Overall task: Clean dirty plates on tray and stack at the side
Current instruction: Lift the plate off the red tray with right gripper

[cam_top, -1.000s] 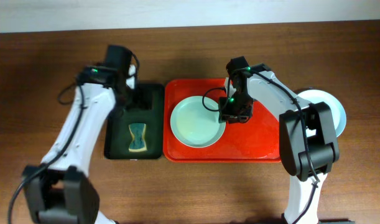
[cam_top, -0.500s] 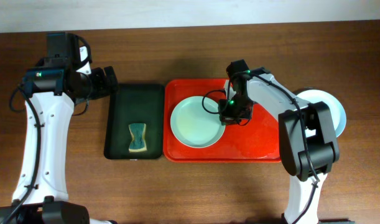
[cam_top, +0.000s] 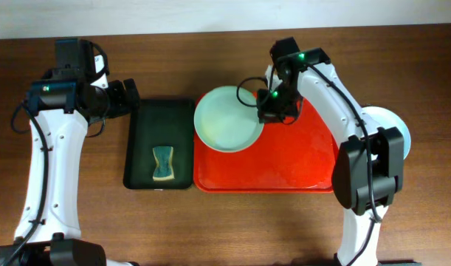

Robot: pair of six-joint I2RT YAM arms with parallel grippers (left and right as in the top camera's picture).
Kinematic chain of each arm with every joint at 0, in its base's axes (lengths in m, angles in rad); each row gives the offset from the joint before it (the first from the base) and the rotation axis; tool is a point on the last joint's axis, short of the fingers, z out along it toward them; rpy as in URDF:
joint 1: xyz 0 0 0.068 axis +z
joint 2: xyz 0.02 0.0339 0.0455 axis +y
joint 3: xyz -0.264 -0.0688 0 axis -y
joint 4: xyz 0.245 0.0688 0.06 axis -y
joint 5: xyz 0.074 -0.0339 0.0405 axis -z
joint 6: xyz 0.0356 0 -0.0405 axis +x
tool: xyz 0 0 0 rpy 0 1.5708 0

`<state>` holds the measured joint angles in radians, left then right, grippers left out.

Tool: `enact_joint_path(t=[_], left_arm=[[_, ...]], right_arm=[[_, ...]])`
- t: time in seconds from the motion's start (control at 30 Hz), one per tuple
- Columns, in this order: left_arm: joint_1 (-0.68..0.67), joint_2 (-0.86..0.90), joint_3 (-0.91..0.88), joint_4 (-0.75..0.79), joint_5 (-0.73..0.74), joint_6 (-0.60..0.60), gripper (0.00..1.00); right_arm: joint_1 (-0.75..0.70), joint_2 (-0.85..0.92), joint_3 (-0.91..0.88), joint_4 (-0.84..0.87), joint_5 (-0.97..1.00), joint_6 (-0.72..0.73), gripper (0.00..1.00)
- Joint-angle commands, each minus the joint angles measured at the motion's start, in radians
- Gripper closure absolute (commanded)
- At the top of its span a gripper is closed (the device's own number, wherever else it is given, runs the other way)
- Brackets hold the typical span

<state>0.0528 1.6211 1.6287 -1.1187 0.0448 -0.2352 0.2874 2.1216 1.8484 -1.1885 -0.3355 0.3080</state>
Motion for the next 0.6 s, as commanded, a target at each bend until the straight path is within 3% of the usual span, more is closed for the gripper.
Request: enact_joint_path(t=[0.0, 0.37, 0.57], left_arm=[[0.003, -0.006, 0.008, -0.001, 0.000, -0.010, 0.01], [0.003, -0.006, 0.008, -0.002, 0.000, -0.010, 0.01], [0.003, -0.006, 0.008, -0.002, 0.000, -0.010, 0.01]], right_arm=[[0.078, -0.027, 0.026, 0.072, 0.073, 0.081, 0.96], [0.316, -0.029, 0.026, 0.314, 0.523, 0.144, 0.96], [0.360, -0.056, 0.095, 0.332, 0.608, 0.105, 0.96]])
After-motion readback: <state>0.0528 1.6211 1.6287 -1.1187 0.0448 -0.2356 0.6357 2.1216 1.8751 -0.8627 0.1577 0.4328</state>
